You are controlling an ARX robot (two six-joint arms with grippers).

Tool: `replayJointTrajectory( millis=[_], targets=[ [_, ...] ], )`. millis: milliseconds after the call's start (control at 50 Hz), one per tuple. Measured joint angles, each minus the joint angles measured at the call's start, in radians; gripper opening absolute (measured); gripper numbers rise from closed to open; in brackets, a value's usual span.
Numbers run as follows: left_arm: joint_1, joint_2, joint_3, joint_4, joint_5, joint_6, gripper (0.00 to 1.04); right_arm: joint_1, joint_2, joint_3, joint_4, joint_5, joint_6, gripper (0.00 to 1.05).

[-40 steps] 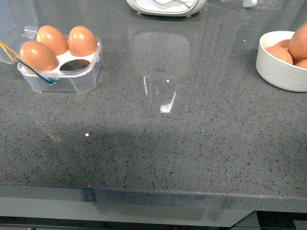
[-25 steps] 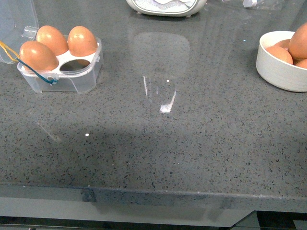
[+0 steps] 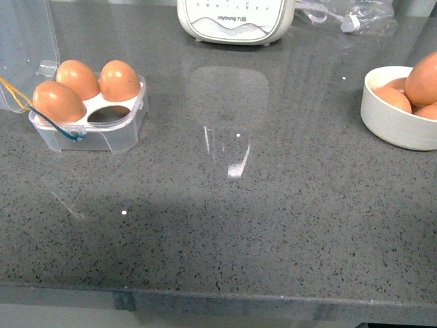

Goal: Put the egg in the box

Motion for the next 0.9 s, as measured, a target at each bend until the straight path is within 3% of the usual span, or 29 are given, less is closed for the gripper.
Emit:
replayJointTrajectory(
  millis=[800, 860, 900],
  targets=[
    [0.000, 0.000, 0.000, 0.000, 0.000, 0.000, 0.98, 0.000, 0.000, 0.000, 0.000, 0.000, 0.000, 0.97],
    [0.000, 0.000, 0.000, 0.000, 0.000, 0.000, 0.98, 0.025, 0.027, 0.018, -0.051, 0.088, 0.033, 0.97],
    [0.000, 0.000, 0.000, 0.000, 0.000, 0.000, 0.98, 0.061, 0.110, 0.066, -0.131, 0.237, 0.081, 0.97]
  ],
)
